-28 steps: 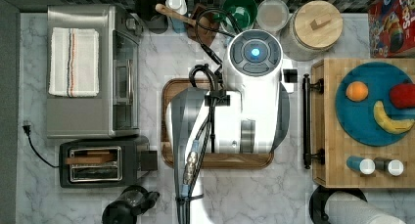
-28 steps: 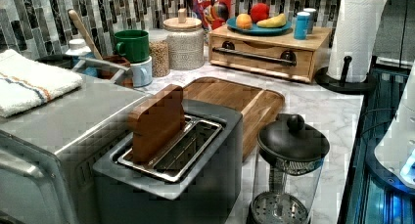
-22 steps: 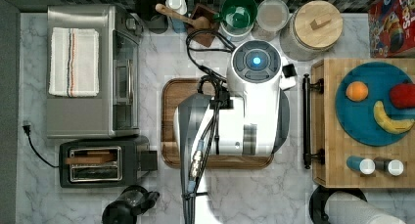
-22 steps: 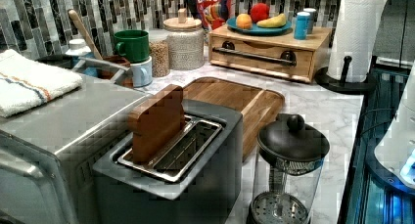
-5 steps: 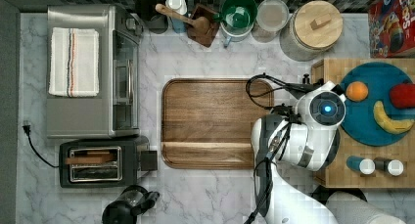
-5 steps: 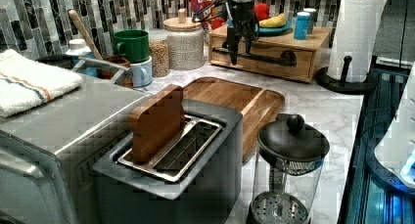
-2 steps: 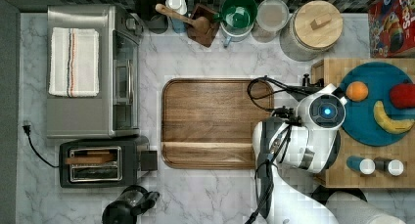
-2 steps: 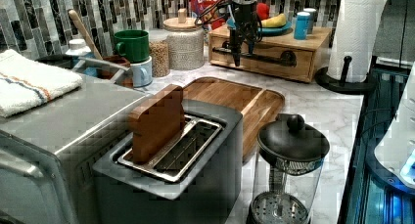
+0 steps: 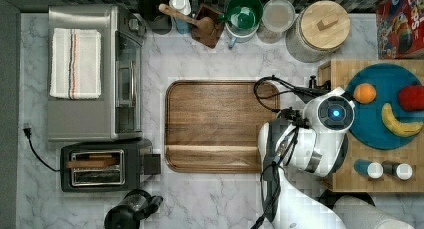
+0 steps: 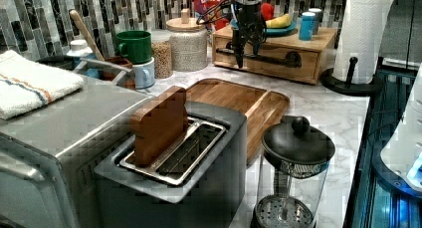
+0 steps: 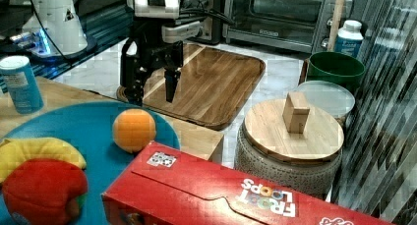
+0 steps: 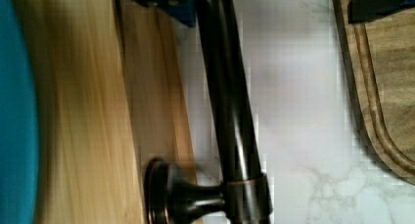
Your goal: Open the drawer.
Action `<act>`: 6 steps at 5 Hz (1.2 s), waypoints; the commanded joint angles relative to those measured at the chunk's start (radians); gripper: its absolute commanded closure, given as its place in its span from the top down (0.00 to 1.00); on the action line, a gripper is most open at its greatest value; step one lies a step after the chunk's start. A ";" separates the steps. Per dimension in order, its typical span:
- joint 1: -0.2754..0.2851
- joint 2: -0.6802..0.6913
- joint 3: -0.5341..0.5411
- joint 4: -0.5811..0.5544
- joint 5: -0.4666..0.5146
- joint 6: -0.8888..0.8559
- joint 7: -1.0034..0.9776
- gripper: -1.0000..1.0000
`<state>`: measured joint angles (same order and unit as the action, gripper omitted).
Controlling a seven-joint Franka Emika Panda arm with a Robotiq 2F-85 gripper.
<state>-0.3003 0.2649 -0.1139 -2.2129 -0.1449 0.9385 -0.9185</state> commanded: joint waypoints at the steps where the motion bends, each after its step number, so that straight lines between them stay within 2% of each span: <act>1: 0.161 0.014 0.142 0.015 0.034 -0.054 0.109 1.00; 4: 0.175 0.016 0.252 0.028 0.123 -0.117 0.056 1.00; 6: 0.185 -0.017 0.300 0.011 0.118 -0.166 0.201 1.00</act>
<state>-0.2155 0.2791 0.0735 -2.1875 -0.0575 0.8052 -0.8335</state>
